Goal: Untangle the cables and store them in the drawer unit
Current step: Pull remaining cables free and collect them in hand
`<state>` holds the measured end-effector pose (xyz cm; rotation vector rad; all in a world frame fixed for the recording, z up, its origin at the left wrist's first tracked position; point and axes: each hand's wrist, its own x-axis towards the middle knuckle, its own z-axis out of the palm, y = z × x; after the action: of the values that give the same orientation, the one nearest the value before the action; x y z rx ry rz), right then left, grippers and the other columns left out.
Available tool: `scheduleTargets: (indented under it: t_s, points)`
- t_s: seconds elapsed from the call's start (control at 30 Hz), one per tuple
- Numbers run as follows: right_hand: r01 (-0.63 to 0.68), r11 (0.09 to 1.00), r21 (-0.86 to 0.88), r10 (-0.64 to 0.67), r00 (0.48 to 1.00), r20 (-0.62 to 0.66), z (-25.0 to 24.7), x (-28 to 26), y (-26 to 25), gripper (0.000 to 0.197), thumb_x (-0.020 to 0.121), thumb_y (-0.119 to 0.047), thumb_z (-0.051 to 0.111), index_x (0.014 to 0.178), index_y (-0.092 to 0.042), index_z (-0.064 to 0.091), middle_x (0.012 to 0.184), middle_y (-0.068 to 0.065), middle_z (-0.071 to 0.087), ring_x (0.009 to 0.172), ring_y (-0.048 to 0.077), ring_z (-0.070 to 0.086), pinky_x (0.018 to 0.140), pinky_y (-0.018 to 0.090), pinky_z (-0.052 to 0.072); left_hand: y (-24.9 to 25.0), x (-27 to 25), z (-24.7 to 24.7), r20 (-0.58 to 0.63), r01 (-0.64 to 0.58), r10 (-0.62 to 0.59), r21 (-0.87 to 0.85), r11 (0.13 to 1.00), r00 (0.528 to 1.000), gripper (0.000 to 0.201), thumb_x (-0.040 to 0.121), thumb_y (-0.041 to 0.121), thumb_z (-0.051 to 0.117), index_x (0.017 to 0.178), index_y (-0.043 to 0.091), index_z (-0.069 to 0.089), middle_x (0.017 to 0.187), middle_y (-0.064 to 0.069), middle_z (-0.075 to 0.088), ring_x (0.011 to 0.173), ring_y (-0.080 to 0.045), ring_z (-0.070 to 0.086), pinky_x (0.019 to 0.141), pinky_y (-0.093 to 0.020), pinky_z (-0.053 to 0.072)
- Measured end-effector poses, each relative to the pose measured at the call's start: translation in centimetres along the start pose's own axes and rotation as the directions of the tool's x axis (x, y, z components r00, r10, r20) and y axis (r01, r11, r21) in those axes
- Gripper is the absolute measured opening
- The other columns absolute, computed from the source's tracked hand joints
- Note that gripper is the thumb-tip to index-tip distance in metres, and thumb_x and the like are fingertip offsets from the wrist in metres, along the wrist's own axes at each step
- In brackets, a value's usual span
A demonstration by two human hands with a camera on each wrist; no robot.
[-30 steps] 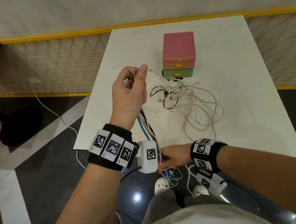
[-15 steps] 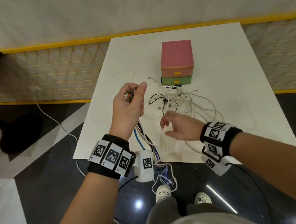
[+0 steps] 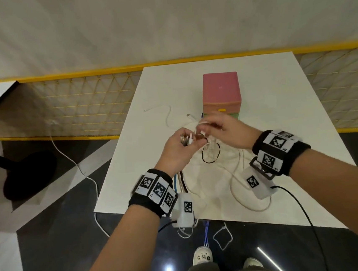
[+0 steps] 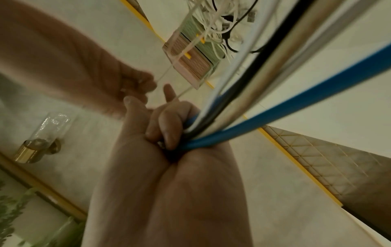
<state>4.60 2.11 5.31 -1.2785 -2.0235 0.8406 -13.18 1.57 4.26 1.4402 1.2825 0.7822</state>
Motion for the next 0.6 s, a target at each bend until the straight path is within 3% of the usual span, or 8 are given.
scheduleTargets:
  t_s: [0.1, 0.13, 0.2, 0.3, 0.37, 0.43, 0.5, 0.6]
  points:
    - [0.03, 0.99, 0.135, -0.004, 0.982, -0.188, -3.4, 0.5, -2.5, 0.025, 0.1, -0.014, 0.045, 0.09, -0.002, 0.065, 0.085, -0.004, 0.056, 0.079, 0.001, 0.056, 0.083, 0.008, 0.041, -0.4, 1.3, 0.5, 0.009, 0.002, -0.002, -0.004, 1.0, 1.0, 0.023, 0.086, 0.021, 0.074, 0.08, 0.018, 0.052, 0.074, -0.009, 0.068, 0.043, -0.007, 0.037, 0.044, -0.02, 0.033]
    - [0.042, 0.99, 0.135, -0.006, 0.966, -0.26, -4.6, 0.7, -2.9, 0.027, 0.1, -0.014, 0.044, 0.089, 0.0, 0.065, 0.084, -0.009, 0.056, 0.082, -0.001, 0.054, 0.085, 0.01, 0.039, -0.6, 1.7, 0.4, -0.018, -0.002, 0.002, -0.008, 1.0, 1.0, 0.023, 0.087, 0.021, 0.072, 0.078, 0.019, 0.051, 0.08, -0.011, 0.071, 0.045, -0.008, 0.037, 0.046, -0.022, 0.033]
    - [0.054, 0.99, 0.132, 0.002, 0.92, -0.393, -6.6, 1.0, -2.7, 0.029, 0.099, -0.018, 0.045, 0.086, -0.001, 0.066, 0.083, -0.015, 0.056, 0.09, 0.009, 0.055, 0.092, 0.024, 0.041, -1.1, 2.5, 0.0, -0.101, 0.011, -0.012, -0.014, 1.0, 0.995, 0.024, 0.088, 0.02, 0.071, 0.077, 0.021, 0.05, 0.08, -0.01, 0.072, 0.044, -0.007, 0.038, 0.048, -0.025, 0.032]
    - [-0.059, 0.983, 0.171, 0.138, 0.855, -0.5, -8.2, 1.1, -0.7, 0.027, 0.096, -0.022, 0.048, 0.085, -0.004, 0.064, 0.089, 0.002, 0.058, 0.079, 0.026, 0.06, 0.084, 0.046, 0.05, -1.3, 3.6, -0.7, -0.194, 0.016, -0.006, 0.051, 0.999, 0.981, 0.023, 0.088, 0.024, 0.071, 0.078, 0.022, 0.05, 0.085, -0.009, 0.075, 0.046, -0.005, 0.041, 0.049, -0.024, 0.035]
    - [-0.208, 0.956, 0.205, 0.286, 0.809, -0.513, -8.2, 0.9, 0.9, 0.014, 0.09, -0.024, 0.053, 0.098, -0.013, 0.059, 0.105, 0.004, 0.057, 0.068, 0.02, 0.058, 0.071, 0.042, 0.05, -1.0, 4.2, -0.6, -0.213, -0.026, 0.044, 0.09, 0.996, 0.976, 0.023, 0.086, 0.025, 0.072, 0.079, 0.02, 0.051, 0.085, -0.012, 0.074, 0.05, -0.006, 0.04, 0.051, -0.02, 0.036]
    - [-0.301, 0.95, 0.079, 0.292, 0.776, -0.559, -7.8, 0.4, 1.6, 0.043, 0.083, -0.021, 0.061, 0.124, -0.024, 0.047, 0.127, 0.001, 0.047, 0.08, 0.016, 0.054, 0.073, 0.032, 0.046, -0.4, 4.6, 0.0, -0.194, -0.069, 0.086, 0.092, 0.993, 0.977, 0.023, 0.085, 0.024, 0.074, 0.079, 0.019, 0.052, 0.085, -0.016, 0.073, 0.053, -0.007, 0.041, 0.05, -0.015, 0.035]
    - [-0.266, 0.964, -0.001, 0.231, 0.837, -0.497, -6.8, 0.4, 1.4, 0.061, 0.083, -0.012, 0.065, 0.136, -0.022, 0.039, 0.132, -0.003, 0.042, 0.088, 0.014, 0.054, 0.067, 0.02, 0.044, 0.4, 5.0, 0.8, -0.164, -0.112, 0.123, 0.077, 0.991, 0.979, 0.024, 0.084, 0.023, 0.075, 0.077, 0.019, 0.053, 0.085, -0.017, 0.072, 0.055, -0.007, 0.044, 0.052, -0.013, 0.036]
    - [-0.17, 0.983, -0.066, 0.165, 0.983, -0.087, -4.9, 1.2, 0.1, 0.048, 0.086, -0.012, 0.066, 0.13, -0.019, 0.048, 0.113, -0.01, 0.051, 0.072, -0.004, 0.062, 0.057, 0.017, 0.046, 2.0, 5.3, 1.8, -0.108, -0.21, 0.213, 0.039, 0.977, 0.971, 0.025, 0.083, 0.022, 0.077, 0.074, 0.019, 0.053, 0.076, -0.012, 0.068, 0.058, -0.014, 0.049, 0.055, -0.015, 0.036]
